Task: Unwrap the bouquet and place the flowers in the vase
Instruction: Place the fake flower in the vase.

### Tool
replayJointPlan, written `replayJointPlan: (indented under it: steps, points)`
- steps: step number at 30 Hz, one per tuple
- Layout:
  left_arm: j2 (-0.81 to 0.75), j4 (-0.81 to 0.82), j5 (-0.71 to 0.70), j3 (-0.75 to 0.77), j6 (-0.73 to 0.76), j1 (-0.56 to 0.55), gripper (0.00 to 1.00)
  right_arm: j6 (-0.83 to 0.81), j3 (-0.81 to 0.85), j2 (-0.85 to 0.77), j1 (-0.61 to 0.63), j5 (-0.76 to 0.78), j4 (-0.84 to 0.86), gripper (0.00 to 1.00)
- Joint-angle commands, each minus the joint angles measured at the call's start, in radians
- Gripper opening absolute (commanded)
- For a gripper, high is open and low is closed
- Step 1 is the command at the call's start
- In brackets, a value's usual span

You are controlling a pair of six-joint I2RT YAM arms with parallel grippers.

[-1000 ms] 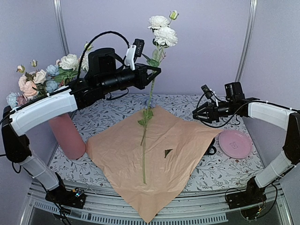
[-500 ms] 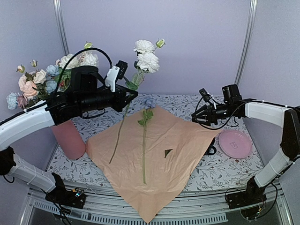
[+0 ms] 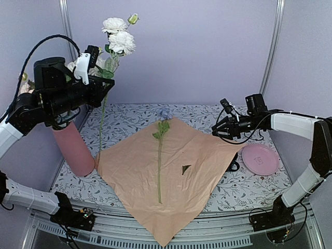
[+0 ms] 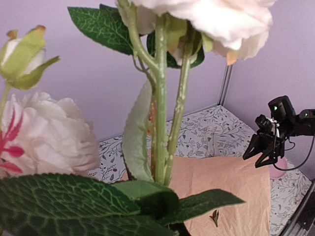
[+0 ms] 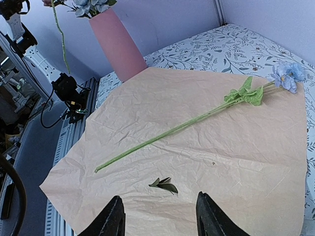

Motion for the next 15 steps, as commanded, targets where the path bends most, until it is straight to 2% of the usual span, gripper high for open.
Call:
replayJointPlan:
  steps: [1,6,11,15]
  points:
    - [-0.040,-0.103,-0.117,0.066,0.047,-0.004,0.00,-0.019,0.024,0.010,0.002,-0.032,-0.026,0.51]
    - [-0.041,-0.144,-0.198,0.124,0.115,-0.003,0.00,-0.025,0.025,0.002,0.002,-0.032,-0.031,0.51]
    - [-0.068,-0.081,-0.280,0.116,0.181,0.000,0.00,-0.038,0.024,-0.010,0.002,-0.036,-0.040,0.51]
    - [-0.073,-0.012,-0.285,0.113,0.242,0.009,0.00,-0.041,0.021,-0.017,0.002,-0.026,-0.040,0.51]
